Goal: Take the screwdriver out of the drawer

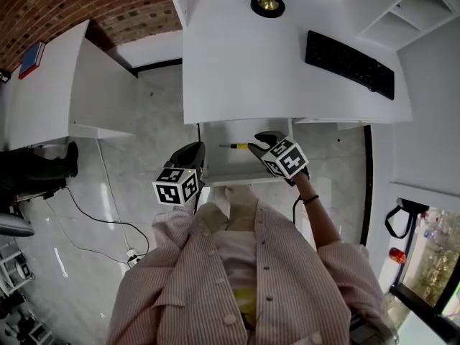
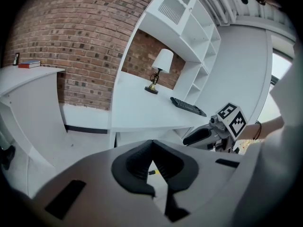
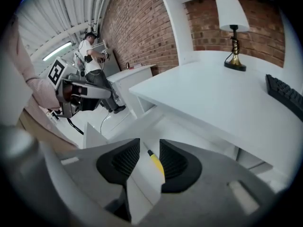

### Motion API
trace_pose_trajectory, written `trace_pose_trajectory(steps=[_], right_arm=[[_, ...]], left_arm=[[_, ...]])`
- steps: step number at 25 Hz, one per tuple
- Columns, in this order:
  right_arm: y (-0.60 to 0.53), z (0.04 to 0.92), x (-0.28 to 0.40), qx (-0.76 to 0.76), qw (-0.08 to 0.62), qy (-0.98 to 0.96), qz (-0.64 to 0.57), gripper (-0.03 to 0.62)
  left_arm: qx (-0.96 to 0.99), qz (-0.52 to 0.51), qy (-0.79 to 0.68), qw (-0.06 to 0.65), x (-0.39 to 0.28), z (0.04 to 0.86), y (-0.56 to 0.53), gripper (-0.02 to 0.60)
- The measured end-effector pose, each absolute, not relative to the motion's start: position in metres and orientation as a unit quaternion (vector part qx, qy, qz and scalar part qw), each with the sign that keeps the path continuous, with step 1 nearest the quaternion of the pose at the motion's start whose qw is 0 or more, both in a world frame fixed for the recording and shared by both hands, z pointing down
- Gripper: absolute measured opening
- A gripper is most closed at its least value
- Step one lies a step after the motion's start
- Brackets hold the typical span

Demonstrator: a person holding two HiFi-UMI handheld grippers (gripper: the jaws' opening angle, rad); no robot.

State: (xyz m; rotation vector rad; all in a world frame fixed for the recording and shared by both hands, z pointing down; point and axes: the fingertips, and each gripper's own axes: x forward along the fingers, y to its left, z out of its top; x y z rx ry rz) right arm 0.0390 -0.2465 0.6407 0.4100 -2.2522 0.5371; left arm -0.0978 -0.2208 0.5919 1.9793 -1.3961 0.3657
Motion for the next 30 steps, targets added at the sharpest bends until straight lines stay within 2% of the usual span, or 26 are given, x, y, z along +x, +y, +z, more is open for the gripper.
trace_pose_trajectory(steps=[13,30], right_arm=[[-0.240,0.745,0.041,0.046,0.523,-0.832,0.181,0.124],[-0.235,0.807,0.028,0.012,0.569,-0.814,0.116,0.124]], left_arm=[[0.733,0.195,-0.523,0.389,-0.095,0.642,-0.230,-0.002],[0.722,0.241,-0.490,0.425,-0.091,0.678,-0.235,-0.002]])
